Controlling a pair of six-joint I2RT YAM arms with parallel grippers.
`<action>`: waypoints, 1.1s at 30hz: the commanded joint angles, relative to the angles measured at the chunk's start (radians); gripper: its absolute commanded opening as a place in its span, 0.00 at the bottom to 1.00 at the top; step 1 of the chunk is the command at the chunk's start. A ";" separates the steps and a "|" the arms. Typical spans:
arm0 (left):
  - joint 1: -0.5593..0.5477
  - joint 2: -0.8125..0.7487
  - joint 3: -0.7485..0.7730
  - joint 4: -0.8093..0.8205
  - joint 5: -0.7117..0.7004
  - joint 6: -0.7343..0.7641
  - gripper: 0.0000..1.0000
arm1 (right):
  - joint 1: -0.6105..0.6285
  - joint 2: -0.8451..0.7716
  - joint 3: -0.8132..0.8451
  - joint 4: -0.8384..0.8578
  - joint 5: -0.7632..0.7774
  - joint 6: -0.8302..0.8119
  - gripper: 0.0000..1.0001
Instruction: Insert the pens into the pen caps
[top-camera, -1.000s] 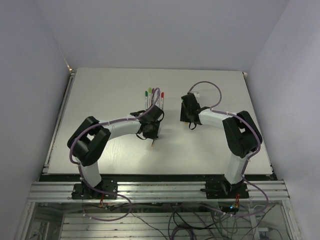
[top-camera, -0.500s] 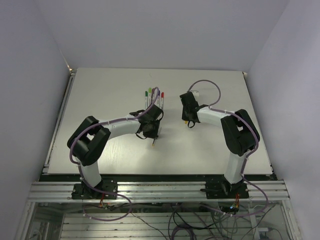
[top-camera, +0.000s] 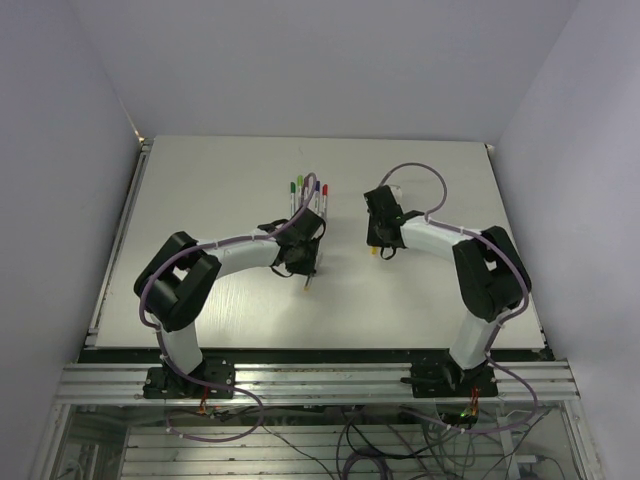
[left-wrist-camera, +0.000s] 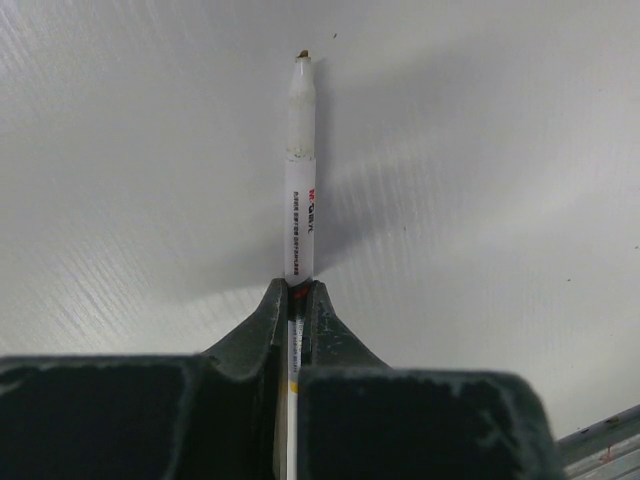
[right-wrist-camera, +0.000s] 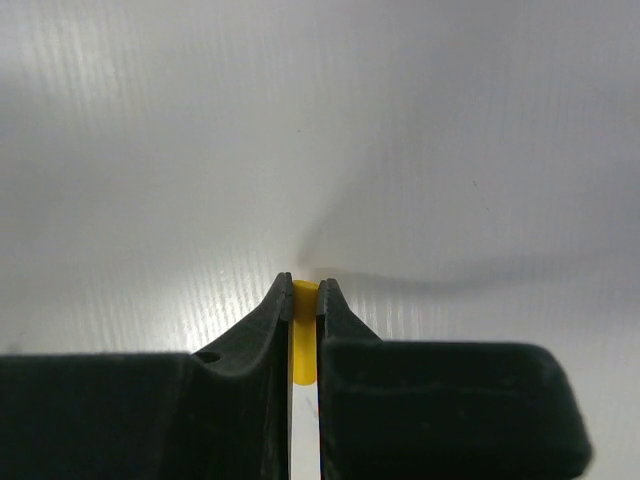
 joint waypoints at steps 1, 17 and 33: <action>0.006 -0.040 0.040 0.097 0.038 0.023 0.07 | -0.004 -0.137 -0.017 0.061 -0.009 -0.006 0.00; -0.093 -0.159 0.005 0.605 0.255 0.085 0.07 | -0.042 -0.648 -0.333 0.590 -0.084 0.004 0.00; -0.114 -0.188 -0.025 0.732 0.255 0.044 0.07 | -0.042 -0.815 -0.446 0.740 -0.006 0.092 0.00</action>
